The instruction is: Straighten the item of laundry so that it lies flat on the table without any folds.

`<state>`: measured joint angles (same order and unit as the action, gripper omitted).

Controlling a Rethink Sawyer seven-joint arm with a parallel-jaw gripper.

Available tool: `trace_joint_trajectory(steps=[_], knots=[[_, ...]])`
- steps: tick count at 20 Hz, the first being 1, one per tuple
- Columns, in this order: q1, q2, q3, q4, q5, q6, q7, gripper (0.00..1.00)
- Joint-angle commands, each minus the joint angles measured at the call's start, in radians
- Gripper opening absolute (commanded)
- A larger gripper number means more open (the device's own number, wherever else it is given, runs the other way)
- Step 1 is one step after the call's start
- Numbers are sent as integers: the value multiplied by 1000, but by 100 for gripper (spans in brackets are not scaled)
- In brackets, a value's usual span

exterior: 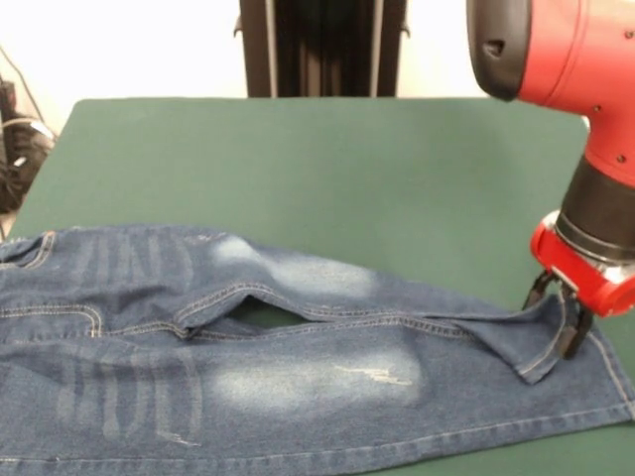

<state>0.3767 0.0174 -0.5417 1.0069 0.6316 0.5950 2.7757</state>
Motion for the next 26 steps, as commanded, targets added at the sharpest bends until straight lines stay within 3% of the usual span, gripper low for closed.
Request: trace_joint_trajectory(steps=[1, 9, 15, 19, 26], knots=[[33, 119, 43, -39, 53, 23, 328, 0], [19, 118, 34, -48, 52, 29, 287, 0], [-5, 24, 104, 61, 48, -21, 204, 0], [-11, -102, 147, 197, 46, -46, 146, 0], [-34, -448, 116, 469, -18, 53, -8, 0]])
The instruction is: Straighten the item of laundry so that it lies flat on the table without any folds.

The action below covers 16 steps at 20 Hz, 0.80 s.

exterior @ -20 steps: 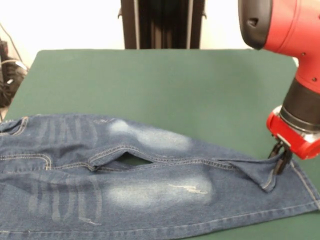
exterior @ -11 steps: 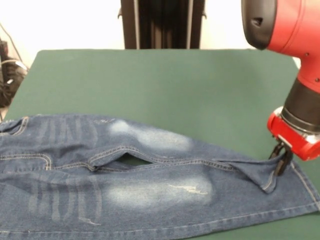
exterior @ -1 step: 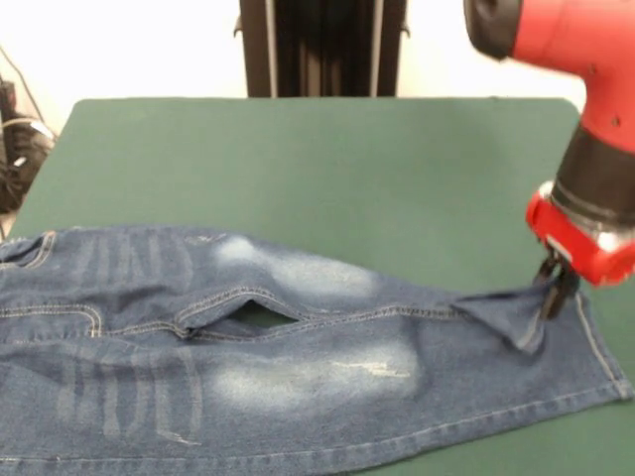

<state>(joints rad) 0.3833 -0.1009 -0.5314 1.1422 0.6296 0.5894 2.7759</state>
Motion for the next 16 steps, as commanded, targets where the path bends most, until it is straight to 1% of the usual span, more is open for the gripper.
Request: trace_joint_trajectory(steps=[1, 2, 5, 7, 9, 10, 12, 16], knots=[[-48, -370, 95, 354, -29, 81, -31, 0], [-58, -408, 85, 367, -48, 106, -58, 0], [-115, -512, 116, 421, -72, 118, -138, 0], [-151, -547, 141, 442, -87, 116, -175, 0], [-173, -561, 159, 454, -117, 83, -189, 0], [-194, -573, 179, 457, -156, 71, -180, 100], [-212, -586, 206, 480, -144, 42, -198, 100], [-235, -583, 243, 472, -189, -10, -171, 100]])
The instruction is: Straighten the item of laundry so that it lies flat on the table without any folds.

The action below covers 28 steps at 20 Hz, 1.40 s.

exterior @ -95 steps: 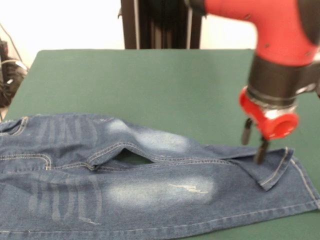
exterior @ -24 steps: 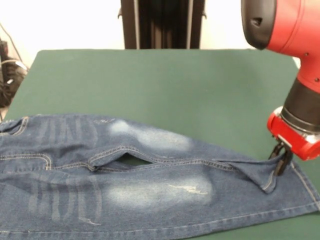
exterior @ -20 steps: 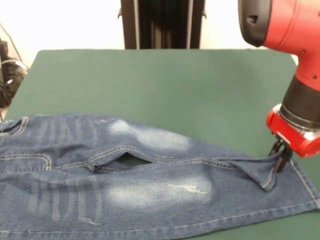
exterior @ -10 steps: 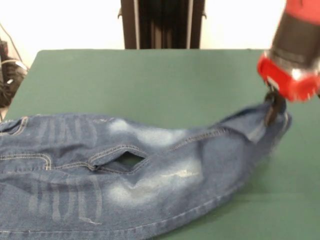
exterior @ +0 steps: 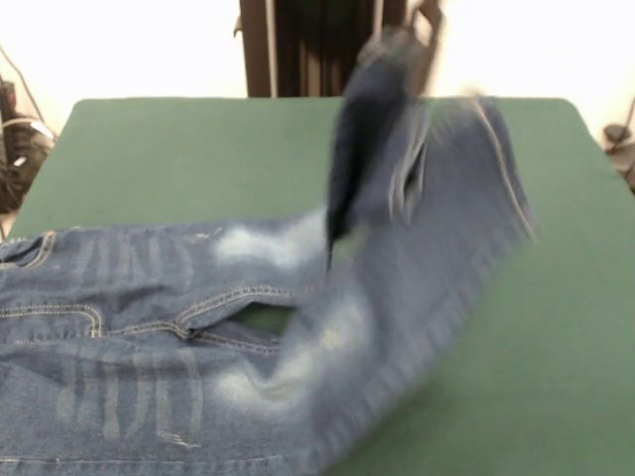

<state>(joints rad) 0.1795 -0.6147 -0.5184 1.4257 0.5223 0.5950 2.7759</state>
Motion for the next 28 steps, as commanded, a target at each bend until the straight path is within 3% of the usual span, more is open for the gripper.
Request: trace_joint_trajectory(steps=[1, 11, 17, 28], knots=[[-33, -67, 235, 183, -93, -21, -159, 100], [-47, -63, 267, 149, -163, 11, -79, 100], [-93, -78, 314, 150, -187, 19, -93, 100], [-113, 17, 317, 78, -274, -26, -28, 100]])
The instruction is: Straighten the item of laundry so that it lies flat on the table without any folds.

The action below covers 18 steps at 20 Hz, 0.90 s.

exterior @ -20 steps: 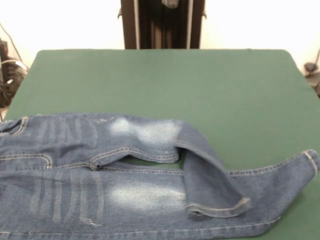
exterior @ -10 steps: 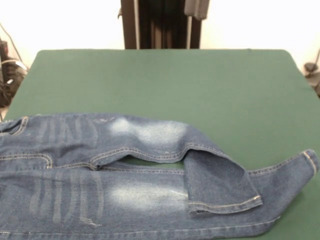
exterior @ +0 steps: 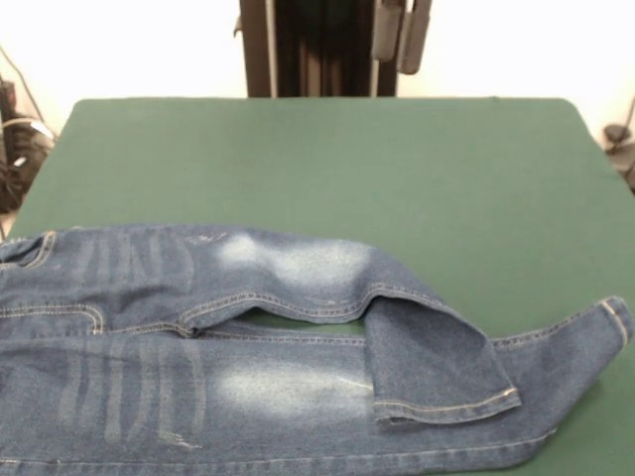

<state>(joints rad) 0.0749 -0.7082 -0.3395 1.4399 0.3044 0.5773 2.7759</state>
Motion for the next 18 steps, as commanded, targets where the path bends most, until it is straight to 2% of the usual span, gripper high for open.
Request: trace_joint_trajectory(steps=[1, 10, 18], knots=[[-12, 122, 142, 54, -60, -16, -27, 100], [-34, 196, 169, -1, -92, -68, -5, 100], [-28, 267, 145, -57, -115, -103, 37, 100]])
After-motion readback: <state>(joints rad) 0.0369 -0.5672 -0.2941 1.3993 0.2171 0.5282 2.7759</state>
